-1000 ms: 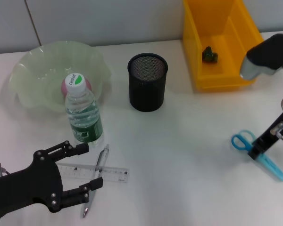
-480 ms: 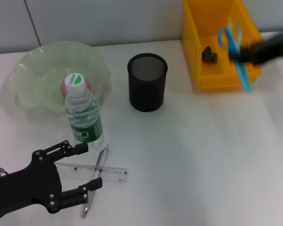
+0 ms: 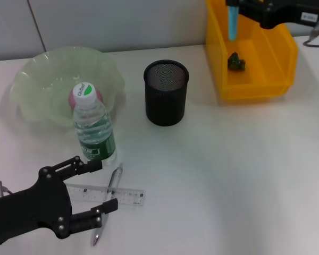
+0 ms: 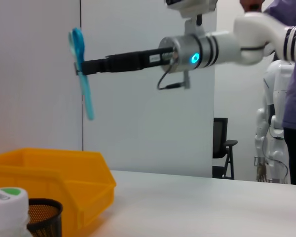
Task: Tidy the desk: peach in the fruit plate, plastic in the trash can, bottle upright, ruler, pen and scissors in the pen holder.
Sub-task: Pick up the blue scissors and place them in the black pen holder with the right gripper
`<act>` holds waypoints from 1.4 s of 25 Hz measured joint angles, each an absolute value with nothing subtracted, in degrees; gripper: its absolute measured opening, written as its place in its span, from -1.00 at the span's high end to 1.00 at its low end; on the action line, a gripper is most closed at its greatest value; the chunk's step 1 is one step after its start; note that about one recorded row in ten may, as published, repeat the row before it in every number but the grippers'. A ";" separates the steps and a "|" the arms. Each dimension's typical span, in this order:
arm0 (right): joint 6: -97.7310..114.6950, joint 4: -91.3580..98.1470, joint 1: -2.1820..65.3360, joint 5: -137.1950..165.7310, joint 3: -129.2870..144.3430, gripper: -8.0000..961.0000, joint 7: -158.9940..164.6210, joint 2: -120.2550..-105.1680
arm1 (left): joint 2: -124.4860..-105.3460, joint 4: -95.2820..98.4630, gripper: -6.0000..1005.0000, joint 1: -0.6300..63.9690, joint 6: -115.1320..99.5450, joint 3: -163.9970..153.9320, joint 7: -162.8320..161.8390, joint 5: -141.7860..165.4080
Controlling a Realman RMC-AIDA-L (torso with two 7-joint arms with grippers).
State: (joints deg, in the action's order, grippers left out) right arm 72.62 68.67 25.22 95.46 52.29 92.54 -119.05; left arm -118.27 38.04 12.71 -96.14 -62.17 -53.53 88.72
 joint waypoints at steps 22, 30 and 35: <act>72.29 27.68 33.28 70.88 52.01 0.26 44.01 -119.18 | -118.39 37.89 -0.56 13.19 -96.08 -62.40 -53.54 89.06; 71.61 19.40 37.54 67.67 52.28 0.23 37.72 -119.28 | -118.38 37.87 -0.56 13.45 -96.06 -62.40 -53.53 89.12; 71.07 17.70 39.65 67.50 52.30 0.21 37.66 -119.53 | -118.38 37.88 -0.56 13.63 -96.06 -62.48 -53.52 89.12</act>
